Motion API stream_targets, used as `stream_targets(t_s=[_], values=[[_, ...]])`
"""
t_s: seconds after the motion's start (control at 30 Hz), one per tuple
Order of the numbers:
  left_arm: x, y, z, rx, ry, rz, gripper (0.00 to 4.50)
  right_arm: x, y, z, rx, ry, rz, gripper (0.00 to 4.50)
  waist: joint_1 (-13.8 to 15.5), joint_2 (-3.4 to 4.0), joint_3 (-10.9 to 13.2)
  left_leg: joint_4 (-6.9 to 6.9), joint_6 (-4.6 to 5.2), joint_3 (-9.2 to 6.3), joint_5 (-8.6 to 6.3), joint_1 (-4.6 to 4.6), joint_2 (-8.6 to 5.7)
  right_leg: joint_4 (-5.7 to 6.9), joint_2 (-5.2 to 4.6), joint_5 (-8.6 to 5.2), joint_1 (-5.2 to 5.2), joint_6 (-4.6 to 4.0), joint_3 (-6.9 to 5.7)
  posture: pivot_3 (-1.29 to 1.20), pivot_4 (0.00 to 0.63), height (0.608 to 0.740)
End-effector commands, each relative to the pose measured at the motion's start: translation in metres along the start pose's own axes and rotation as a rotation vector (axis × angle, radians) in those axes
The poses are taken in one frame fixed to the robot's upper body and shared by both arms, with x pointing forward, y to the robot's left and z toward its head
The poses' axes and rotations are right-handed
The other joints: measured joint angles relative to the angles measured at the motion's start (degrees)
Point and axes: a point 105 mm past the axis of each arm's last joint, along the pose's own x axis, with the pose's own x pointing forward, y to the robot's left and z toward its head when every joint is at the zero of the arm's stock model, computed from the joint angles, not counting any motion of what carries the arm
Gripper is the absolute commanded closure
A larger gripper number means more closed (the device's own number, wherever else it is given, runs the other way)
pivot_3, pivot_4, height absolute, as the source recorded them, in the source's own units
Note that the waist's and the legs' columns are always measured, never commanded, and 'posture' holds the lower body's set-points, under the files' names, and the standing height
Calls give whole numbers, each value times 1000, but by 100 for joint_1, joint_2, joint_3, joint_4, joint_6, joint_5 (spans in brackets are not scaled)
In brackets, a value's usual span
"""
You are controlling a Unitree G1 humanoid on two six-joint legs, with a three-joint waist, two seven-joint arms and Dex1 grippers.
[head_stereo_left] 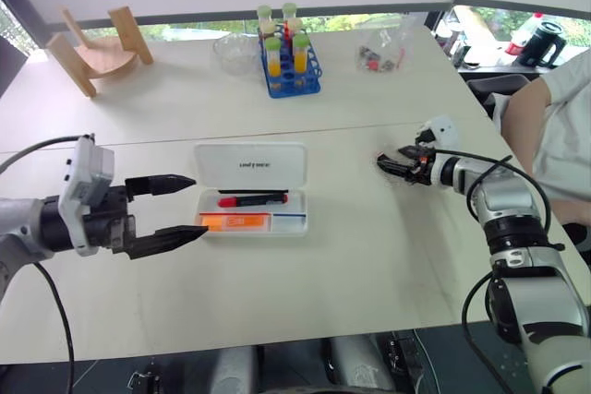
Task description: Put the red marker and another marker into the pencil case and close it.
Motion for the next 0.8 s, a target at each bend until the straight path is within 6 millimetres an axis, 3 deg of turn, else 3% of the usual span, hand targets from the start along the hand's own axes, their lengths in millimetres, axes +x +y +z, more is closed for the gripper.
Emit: stream_targets(t_s=[0.03,0.1,0.13,0.23,0.37,0.47,0.6,0.8], values=[[-3,0,7,34,4,16,95,2,16,7,-20,-14,69,3309,3,0,0,0,0,-1,0,0,0,0,1,0,0,0,0,0,150,740],[-3,2,7,32,3,17,95,-1,20,17,-51,-33,82,4353,5,1,1,-1,0,-1,0,-1,0,0,0,0,0,0,0,0,150,740],[-3,3,7,31,3,16,95,-4,23,24,-85,-46,93,4477,8,1,1,-1,0,-1,0,-1,0,0,0,0,-1,0,0,0,150,740],[-2,4,7,32,3,14,95,-14,45,50,-143,-97,196,4477,14,8,5,-1,0,-1,0,-2,-1,0,-1,0,-2,0,0,0,150,740],[-1,5,8,28,5,2,95,-42,108,71,-277,-129,528,4477,31,10,7,-2,0,-8,0,-5,-1,-1,-1,-1,-2,1,-4,0,150,740],[-1,4,8,27,7,-4,95,-48,140,69,-370,-102,670,4477,54,8,6,-3,0,-19,-1,-7,-1,-4,-1,-2,1,1,-13,0,150,740],[1,2,7,27,6,-8,95,-33,170,62,-401,-79,756,4477,52,7,5,7,0,-18,0,-5,-2,-1,-2,-1,5,1,-14,0,150,740],[0,-4,5,23,11,-1,95,-10,191,35,-438,15,793,4477,100,7,6,3,0,-20,0,-9,-2,-3,-2,-2,0,0,-14,0,150,740]])
